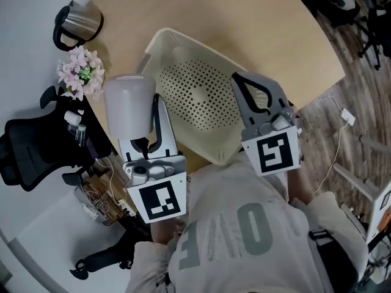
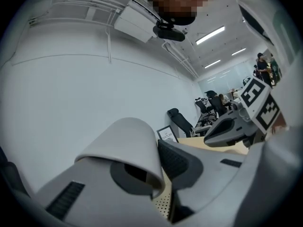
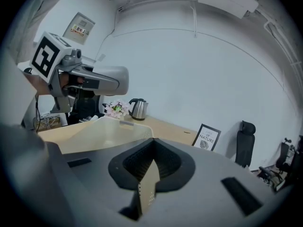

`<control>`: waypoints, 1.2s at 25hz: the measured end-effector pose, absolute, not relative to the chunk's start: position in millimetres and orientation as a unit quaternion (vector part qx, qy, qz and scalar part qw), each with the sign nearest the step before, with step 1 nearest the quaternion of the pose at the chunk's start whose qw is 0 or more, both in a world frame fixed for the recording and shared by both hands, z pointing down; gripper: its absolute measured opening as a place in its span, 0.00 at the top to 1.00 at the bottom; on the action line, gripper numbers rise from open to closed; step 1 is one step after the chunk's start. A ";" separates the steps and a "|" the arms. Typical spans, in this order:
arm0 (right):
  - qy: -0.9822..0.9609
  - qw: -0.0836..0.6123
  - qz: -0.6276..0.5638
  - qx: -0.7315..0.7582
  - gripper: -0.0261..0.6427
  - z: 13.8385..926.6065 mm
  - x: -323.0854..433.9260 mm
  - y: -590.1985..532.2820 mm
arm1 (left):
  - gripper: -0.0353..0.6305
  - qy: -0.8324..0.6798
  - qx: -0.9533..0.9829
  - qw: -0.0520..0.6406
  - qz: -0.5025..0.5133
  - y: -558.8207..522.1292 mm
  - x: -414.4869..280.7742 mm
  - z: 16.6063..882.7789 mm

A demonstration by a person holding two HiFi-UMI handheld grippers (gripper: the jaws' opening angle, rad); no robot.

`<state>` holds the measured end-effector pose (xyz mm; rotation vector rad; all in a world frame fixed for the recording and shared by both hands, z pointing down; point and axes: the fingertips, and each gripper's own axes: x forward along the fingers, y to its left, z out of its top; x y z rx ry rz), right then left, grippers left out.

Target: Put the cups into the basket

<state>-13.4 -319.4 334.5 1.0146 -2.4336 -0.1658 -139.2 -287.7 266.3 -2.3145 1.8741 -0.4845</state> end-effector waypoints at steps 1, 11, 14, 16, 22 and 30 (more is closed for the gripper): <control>-0.893 0.247 -0.063 0.371 0.96 334.0 -14.7 -316.0 | 0.88 0.617 -0.767 0.064 -0.164 -288.4 -139.3 265.4; -0.890 0.246 -0.048 0.382 0.96 336.3 -16.1 -296.7 | 0.88 0.567 -0.778 0.078 -0.257 -300.3 -133.2 278.4; -0.889 0.248 -0.043 0.383 0.96 340.5 -14.8 -294.9 | 0.88 0.547 -0.781 0.080 -0.290 -305.3 -126.3 289.1; -0.887 0.254 -0.039 0.384 0.96 344.9 -13.6 -294.7 | 0.88 0.532 -0.788 0.067 -0.303 -307.5 -121.9 297.5; -0.882 0.265 -0.038 0.388 0.96 355.6 -12.6 -296.6 | 0.88 0.455 -0.779 0.118 -0.415 -308.6 -107.5 340.0; -0.877 0.264 -0.032 0.401 0.96 361.1 -5.8 -304.5 | 0.88 0.295 -0.756 0.114 -0.573 -302.0 -96.4 422.6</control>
